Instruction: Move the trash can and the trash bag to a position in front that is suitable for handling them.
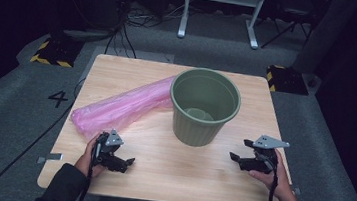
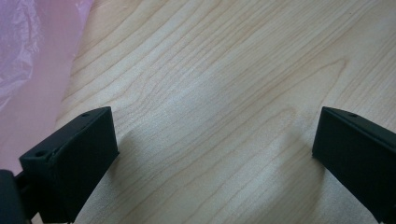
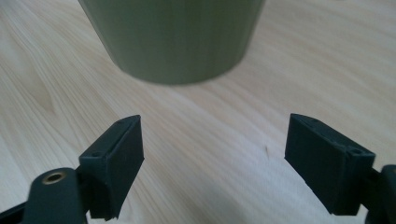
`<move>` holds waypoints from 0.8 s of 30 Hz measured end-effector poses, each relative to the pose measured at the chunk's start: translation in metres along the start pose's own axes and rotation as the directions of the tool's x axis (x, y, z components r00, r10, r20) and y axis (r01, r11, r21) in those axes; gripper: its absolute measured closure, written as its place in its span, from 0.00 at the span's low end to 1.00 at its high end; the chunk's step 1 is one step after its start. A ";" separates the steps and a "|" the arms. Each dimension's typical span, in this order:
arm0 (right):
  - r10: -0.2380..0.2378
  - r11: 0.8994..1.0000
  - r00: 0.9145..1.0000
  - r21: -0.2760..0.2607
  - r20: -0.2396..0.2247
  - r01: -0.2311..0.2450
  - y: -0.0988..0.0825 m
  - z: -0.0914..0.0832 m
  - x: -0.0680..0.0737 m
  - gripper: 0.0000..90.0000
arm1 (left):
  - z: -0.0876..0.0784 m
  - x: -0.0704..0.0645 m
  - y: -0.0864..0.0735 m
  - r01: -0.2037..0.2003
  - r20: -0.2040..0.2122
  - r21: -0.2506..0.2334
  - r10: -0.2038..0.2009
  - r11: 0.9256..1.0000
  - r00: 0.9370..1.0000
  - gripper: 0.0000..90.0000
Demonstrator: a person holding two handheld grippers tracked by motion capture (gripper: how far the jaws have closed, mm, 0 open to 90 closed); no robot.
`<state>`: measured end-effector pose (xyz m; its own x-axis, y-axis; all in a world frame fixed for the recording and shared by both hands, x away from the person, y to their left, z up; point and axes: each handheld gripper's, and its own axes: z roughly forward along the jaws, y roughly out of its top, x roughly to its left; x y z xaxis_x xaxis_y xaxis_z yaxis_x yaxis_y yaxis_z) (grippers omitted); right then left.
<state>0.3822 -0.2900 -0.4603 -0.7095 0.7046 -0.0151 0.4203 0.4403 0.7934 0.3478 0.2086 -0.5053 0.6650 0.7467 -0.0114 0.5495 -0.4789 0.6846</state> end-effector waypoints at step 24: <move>-0.168 0.971 0.986 -0.175 -0.009 0.164 0.099 -0.046 0.026 0.28 | -0.001 0.000 -0.001 -0.007 -0.009 0.000 0.007 1.000 1.000 0.00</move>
<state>0.3791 -0.2534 -0.3547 -0.7751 0.6155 -0.1429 0.1925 0.4454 0.8744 0.3470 0.2090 -0.5051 0.6646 0.7472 0.0002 0.5445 -0.4845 0.6847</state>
